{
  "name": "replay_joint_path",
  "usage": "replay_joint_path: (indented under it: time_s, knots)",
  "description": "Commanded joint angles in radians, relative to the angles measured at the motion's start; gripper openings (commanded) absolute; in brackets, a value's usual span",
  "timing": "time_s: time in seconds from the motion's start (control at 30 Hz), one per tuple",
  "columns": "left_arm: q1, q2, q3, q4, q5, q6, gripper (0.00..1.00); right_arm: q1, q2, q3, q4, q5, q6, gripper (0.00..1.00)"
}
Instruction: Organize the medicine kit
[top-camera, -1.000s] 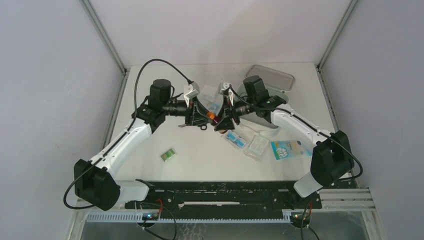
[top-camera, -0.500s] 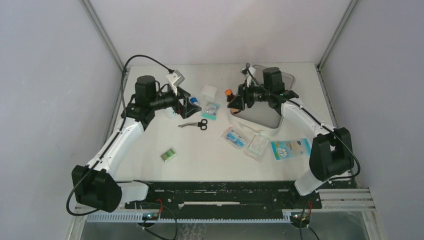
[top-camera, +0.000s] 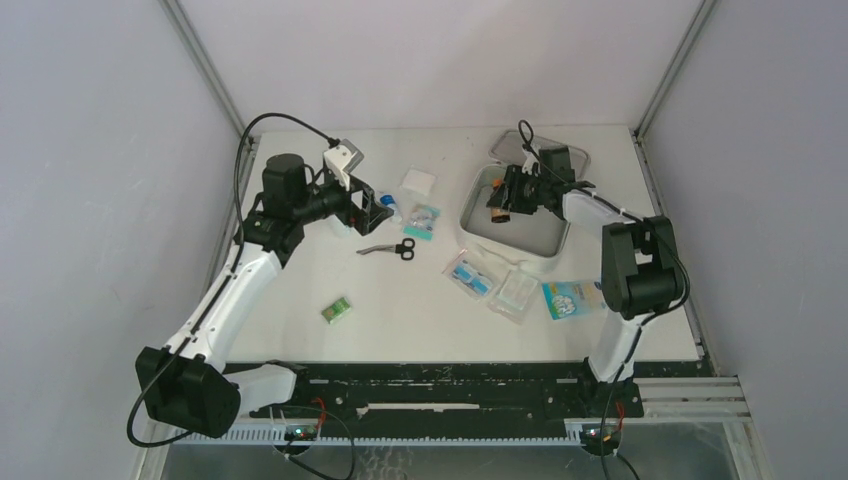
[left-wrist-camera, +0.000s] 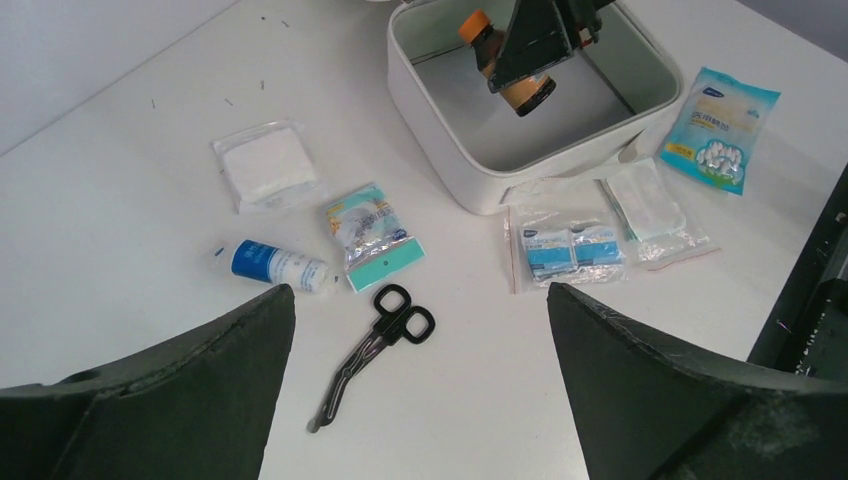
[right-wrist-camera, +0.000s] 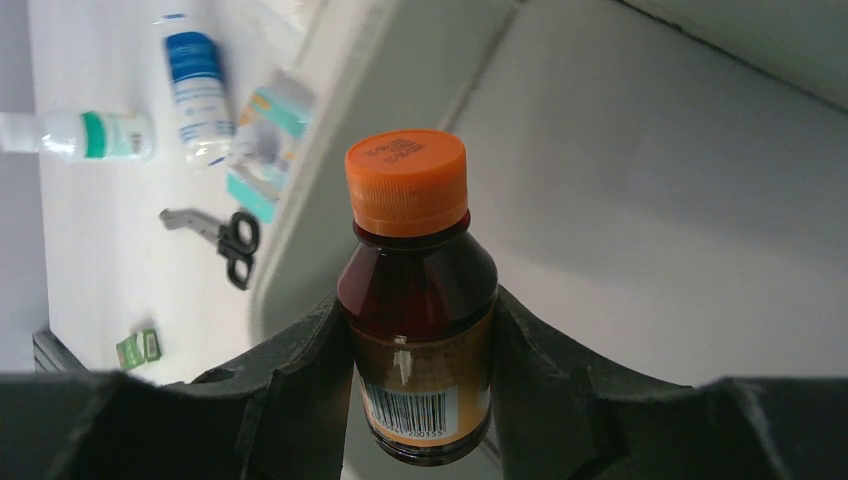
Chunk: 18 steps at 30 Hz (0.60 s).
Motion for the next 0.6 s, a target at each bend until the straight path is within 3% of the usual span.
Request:
replay_joint_path:
  time_s: [0.0, 0.57]
  knots:
    - [0.000, -0.034, 0.000, -0.002, -0.008, 0.022, 1.00, -0.008, 0.050, 0.029, 0.029, 0.026, 0.120, 0.14]
    - [0.002, -0.019, -0.015, 0.002, -0.019, 0.049, 1.00, 0.051, 0.189, 0.038, 0.065, -0.099, 0.296, 0.25]
